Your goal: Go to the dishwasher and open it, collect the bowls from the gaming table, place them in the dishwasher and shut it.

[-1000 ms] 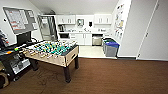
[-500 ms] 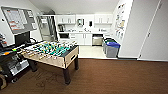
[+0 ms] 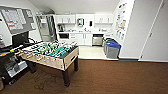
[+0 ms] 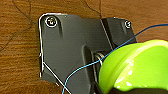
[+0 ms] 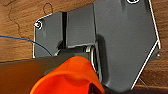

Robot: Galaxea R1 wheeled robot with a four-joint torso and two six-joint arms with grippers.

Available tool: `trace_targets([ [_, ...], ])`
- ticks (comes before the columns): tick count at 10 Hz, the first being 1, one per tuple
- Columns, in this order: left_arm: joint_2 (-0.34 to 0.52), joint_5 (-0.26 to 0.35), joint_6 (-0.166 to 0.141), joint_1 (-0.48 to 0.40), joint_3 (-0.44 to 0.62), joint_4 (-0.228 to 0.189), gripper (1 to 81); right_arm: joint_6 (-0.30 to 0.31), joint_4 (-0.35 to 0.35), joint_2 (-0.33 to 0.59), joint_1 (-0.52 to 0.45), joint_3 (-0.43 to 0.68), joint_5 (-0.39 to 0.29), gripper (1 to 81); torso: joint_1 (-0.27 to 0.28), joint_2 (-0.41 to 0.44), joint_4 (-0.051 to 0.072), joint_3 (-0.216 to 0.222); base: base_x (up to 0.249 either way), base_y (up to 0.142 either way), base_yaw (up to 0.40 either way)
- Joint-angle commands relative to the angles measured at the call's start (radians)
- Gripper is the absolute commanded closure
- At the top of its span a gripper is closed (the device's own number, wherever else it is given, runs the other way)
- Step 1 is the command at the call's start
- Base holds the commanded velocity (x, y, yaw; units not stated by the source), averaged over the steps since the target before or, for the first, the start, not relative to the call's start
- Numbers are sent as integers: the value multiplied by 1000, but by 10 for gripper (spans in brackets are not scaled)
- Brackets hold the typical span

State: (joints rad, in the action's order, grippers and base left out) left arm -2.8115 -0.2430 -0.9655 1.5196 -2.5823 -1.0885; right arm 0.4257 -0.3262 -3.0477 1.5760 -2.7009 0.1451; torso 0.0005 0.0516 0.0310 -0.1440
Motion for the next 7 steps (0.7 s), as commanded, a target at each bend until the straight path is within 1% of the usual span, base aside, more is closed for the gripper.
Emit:
trace_targets([
  [1,21,27,4,-32,1,-17,811,-5,-10,-7,-33,6,-47,811,0,0,0,0,125,0,0],
  [6,21,27,4,-32,1,-17,811,-4,-10,-7,-30,6,-47,811,0,0,0,0,125,0,0],
  [7,21,27,4,-32,1,-17,811,-4,-10,-7,-30,6,-47,811,0,0,0,0,125,-81,0],
])
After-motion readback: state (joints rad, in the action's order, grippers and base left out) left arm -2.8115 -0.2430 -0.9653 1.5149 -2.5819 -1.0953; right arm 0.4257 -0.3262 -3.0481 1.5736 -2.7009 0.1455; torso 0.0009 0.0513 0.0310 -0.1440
